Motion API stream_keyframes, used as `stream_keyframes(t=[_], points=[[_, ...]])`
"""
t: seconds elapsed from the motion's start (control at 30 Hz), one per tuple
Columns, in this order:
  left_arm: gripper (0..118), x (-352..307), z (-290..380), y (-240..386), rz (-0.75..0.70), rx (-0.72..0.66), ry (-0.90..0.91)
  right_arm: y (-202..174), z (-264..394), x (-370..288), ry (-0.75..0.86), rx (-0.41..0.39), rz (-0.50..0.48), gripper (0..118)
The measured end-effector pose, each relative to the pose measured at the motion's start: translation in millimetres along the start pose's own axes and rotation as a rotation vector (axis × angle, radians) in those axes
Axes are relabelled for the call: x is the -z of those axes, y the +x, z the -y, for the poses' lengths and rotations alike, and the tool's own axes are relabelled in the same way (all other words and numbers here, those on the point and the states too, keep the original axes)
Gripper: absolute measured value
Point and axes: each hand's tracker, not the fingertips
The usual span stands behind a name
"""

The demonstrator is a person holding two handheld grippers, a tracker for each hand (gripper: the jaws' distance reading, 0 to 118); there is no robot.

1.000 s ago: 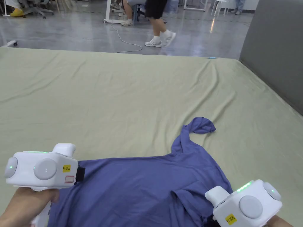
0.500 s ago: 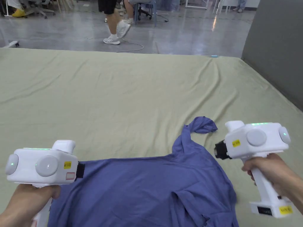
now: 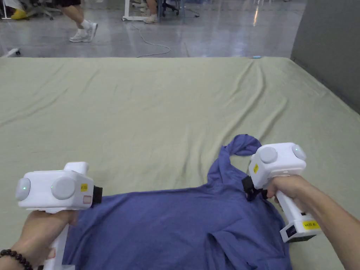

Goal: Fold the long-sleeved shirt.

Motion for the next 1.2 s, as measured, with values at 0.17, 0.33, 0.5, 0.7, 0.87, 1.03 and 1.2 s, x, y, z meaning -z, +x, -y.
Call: stream_keyframes(t=[0.17, 0.33, 0.5, 0.7, 0.87, 1.03, 1.2], points=[[99, 23, -15, -21, -0.027, -0.105, -0.047, 2, 11, -1, 0.032, -0.030, -0.040, 0], [98, 40, -9, -28, -0.083, -0.098, -0.182, 4, 10, 3, 0.031, -0.024, -0.043, 0], [10, 35, -2, -9, -0.118, 0.025, -0.215, -1, 7, 1, 0.030, -0.031, -0.032, 0], [0, -20, -34, 8, -0.026, 0.069, -0.086, 5, -2, -59, 0.069, -0.097, -0.057, 0], [0, -102, -85, 2, 0.066, 0.002, 0.091, 15, -19, -166, 0.204, -0.162, -0.060, 0], [0, -177, -136, 2, 0.078, 0.006, 0.288, 21, -42, -268, 0.361, -0.174, 0.049, 0], [0, -226, -217, 5, 0.107, -0.058, 0.450, 37, -99, -356, 0.576, -0.115, 0.119, 0]])
